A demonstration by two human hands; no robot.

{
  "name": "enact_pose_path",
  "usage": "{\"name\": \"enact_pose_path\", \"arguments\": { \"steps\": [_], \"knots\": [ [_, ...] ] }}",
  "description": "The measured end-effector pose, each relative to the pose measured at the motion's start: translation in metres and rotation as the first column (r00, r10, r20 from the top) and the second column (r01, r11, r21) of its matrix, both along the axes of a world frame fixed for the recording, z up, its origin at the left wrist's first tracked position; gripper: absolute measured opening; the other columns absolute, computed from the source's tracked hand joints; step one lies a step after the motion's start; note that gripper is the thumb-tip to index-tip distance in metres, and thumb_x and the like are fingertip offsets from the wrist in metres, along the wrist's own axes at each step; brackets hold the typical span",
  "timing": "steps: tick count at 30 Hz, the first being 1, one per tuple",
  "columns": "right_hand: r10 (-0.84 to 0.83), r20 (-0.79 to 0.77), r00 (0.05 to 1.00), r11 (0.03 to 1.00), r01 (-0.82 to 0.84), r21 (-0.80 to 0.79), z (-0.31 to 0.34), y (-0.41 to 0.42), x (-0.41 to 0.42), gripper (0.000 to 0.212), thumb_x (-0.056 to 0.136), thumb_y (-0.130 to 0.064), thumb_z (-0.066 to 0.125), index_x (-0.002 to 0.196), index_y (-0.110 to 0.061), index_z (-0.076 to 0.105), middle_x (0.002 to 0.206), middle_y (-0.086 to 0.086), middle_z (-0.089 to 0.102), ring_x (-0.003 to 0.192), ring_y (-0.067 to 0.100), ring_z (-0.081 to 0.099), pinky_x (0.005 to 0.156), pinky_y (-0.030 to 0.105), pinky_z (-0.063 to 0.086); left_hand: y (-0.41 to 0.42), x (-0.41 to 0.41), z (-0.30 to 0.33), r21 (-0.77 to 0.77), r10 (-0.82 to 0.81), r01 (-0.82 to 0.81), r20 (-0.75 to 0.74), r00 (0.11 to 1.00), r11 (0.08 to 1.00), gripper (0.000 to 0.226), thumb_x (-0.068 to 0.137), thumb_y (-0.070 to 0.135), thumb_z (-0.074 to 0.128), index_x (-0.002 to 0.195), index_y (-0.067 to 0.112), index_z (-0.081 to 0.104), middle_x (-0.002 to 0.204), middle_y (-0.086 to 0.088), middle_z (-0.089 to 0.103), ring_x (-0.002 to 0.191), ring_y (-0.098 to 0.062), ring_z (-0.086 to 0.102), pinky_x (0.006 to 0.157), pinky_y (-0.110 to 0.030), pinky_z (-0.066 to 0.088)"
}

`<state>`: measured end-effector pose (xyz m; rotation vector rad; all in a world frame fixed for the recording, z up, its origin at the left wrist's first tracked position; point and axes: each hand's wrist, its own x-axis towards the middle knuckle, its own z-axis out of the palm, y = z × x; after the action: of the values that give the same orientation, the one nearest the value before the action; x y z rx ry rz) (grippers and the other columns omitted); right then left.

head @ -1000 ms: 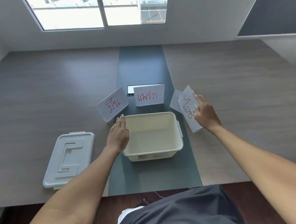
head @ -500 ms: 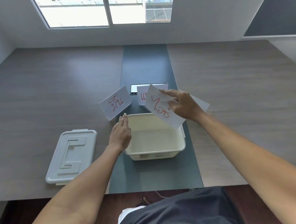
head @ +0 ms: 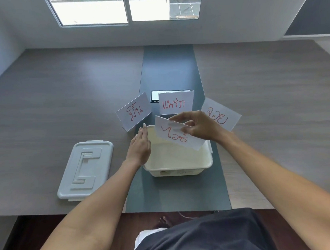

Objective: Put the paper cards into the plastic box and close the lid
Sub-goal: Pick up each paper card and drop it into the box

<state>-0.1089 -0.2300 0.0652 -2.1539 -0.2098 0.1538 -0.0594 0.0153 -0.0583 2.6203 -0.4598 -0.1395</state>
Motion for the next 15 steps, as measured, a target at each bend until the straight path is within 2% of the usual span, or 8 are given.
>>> {"name": "enact_pose_path", "arguments": {
  "steps": [3, 6, 10, 13, 15],
  "knots": [
    [0.055, -0.035, 0.998, 0.998, -0.057, -0.032, -0.012, -0.004, -0.004, 0.042, 0.088, 0.000, 0.064, 0.126, -0.016, 0.068, 0.120, -0.002, 0.071, 0.100, 0.003, 0.067, 0.081, 0.013, 0.055, -0.001, 0.001, 0.000, -0.032, 0.005, -0.006, -0.021, 1.000, 0.999, 0.060, 0.100, 0.011, 0.027, 0.156, 0.008, 0.006, 0.165, -0.008, 0.012, 0.152, -0.021, 0.012, 0.122, -0.037, 0.013],
    [0.034, -0.102, 0.994, 0.999, -0.035, -0.008, -0.031, -0.006, -0.011, 0.046, 0.083, 0.003, 0.063, 0.123, -0.020, 0.071, 0.119, -0.006, 0.072, 0.107, 0.003, 0.068, 0.087, 0.019, 0.056, -0.002, 0.002, 0.000, -0.061, 0.008, -0.010, -0.030, 1.000, 0.998, 0.060, 0.100, 0.011, 0.027, 0.157, 0.009, 0.006, 0.164, -0.009, 0.013, 0.151, -0.022, 0.013, 0.121, -0.037, 0.014],
    [0.052, -0.212, 0.976, 0.999, -0.052, 0.004, -0.054, 0.003, -0.020, 0.047, 0.082, 0.007, 0.060, 0.120, -0.018, 0.072, 0.118, -0.006, 0.072, 0.099, -0.009, 0.066, 0.085, 0.012, 0.053, -0.004, 0.004, 0.001, -0.070, 0.013, -0.015, -0.032, 0.999, 0.997, 0.060, 0.100, 0.010, 0.027, 0.156, 0.009, 0.005, 0.164, -0.010, 0.014, 0.151, -0.023, 0.014, 0.121, -0.036, 0.014],
    [0.096, -0.280, 0.955, 0.995, -0.100, -0.001, -0.066, 0.013, -0.022, 0.045, 0.083, 0.007, 0.059, 0.118, -0.018, 0.074, 0.120, -0.002, 0.073, 0.098, -0.008, 0.065, 0.086, 0.010, 0.052, -0.005, 0.006, 0.000, -0.068, 0.012, -0.014, -0.030, 0.999, 0.998, 0.060, 0.100, 0.010, 0.027, 0.156, 0.008, 0.006, 0.164, -0.010, 0.014, 0.151, -0.023, 0.015, 0.121, -0.036, 0.015],
    [0.117, -0.336, 0.935, 0.993, -0.121, 0.009, -0.071, 0.016, -0.021, 0.044, 0.084, 0.004, 0.059, 0.118, -0.020, 0.074, 0.120, -0.002, 0.073, 0.101, -0.004, 0.066, 0.089, 0.013, 0.052, -0.006, 0.007, 0.000, -0.066, 0.006, -0.008, -0.026, 1.000, 0.998, 0.060, 0.100, 0.010, 0.026, 0.156, 0.008, 0.007, 0.164, -0.010, 0.015, 0.151, -0.023, 0.016, 0.120, -0.036, 0.015]
  ]
}}
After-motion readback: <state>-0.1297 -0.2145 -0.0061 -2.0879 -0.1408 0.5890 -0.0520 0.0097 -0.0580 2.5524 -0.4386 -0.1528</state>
